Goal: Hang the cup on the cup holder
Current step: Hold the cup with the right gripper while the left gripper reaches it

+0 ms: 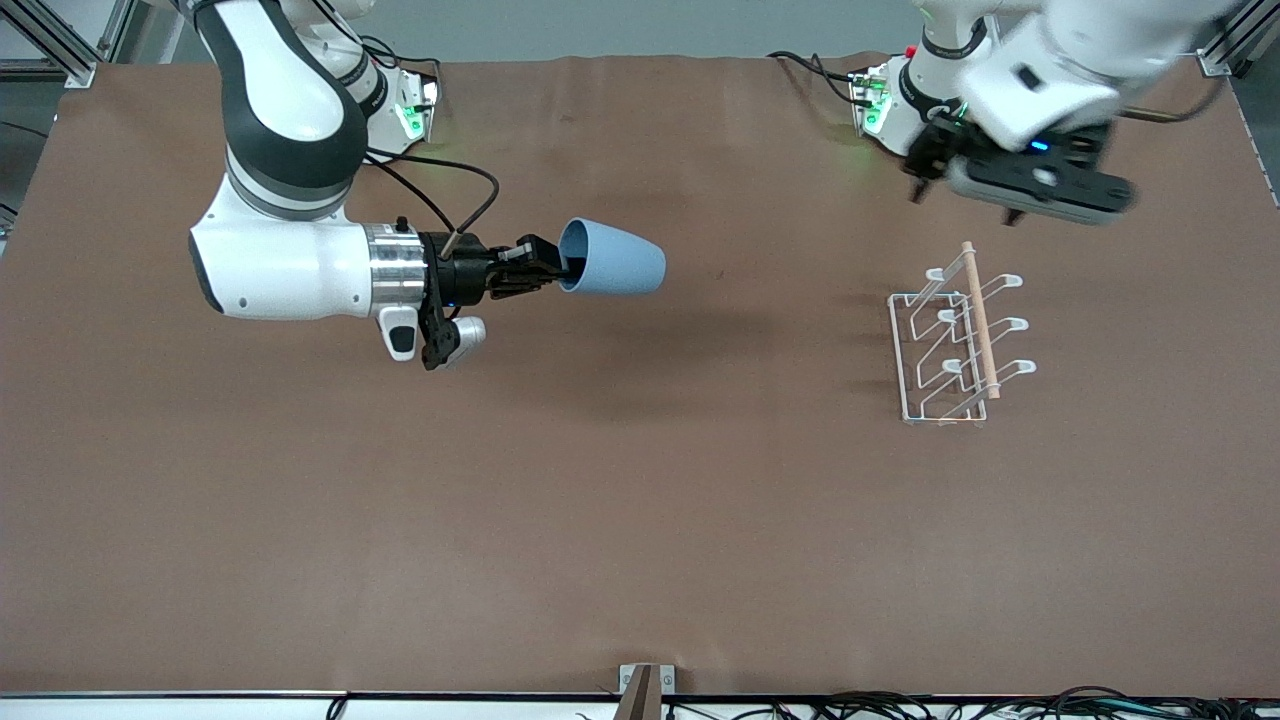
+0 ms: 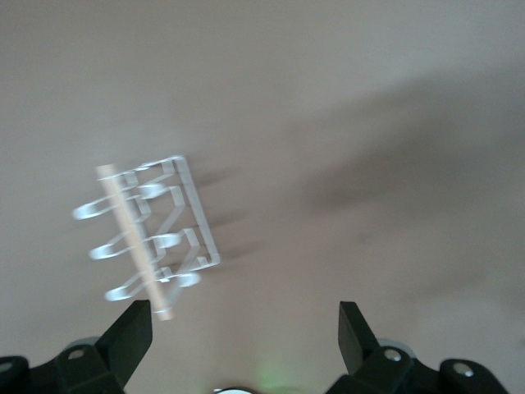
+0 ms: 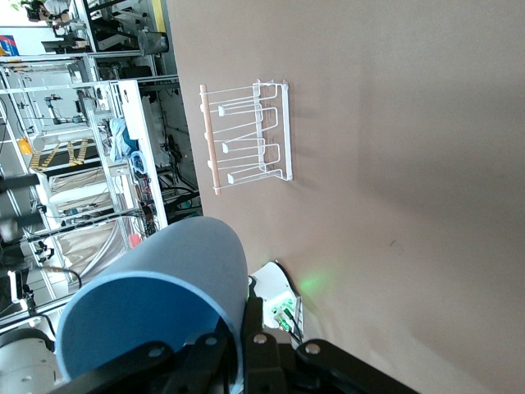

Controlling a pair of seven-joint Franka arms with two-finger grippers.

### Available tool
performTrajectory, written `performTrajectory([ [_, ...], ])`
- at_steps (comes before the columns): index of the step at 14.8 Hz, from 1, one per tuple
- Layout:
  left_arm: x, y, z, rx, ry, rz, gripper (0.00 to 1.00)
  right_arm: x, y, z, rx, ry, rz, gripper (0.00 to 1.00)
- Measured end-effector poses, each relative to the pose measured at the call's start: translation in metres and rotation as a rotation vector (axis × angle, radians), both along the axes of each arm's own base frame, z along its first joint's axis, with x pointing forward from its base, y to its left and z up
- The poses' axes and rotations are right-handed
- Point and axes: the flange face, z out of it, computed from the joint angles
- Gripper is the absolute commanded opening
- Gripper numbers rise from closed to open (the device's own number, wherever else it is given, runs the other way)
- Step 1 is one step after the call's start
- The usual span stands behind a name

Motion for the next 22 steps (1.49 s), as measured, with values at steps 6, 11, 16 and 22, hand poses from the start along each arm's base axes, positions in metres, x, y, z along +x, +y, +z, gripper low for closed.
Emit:
performTrajectory([
  [6,-0.069,-0.129,0.013,-0.118,-0.092,-0.253,1.00,0.002,0.003,-0.004,0.009,0.009,0.002,0.03],
  [11,-0.088,-0.186,0.001,-0.209,-0.148,-0.473,1.00,0.002,0.004,-0.005,0.010,0.011,0.003,0.04],
  [16,-0.034,-0.192,-0.038,-0.267,-0.243,-0.745,1.00,0.001,0.009,0.002,0.019,-0.011,0.018,0.04],
  [22,-0.008,-0.209,-0.076,-0.281,-0.299,-0.877,1.00,-0.005,0.014,0.002,0.073,-0.125,0.141,0.04],
])
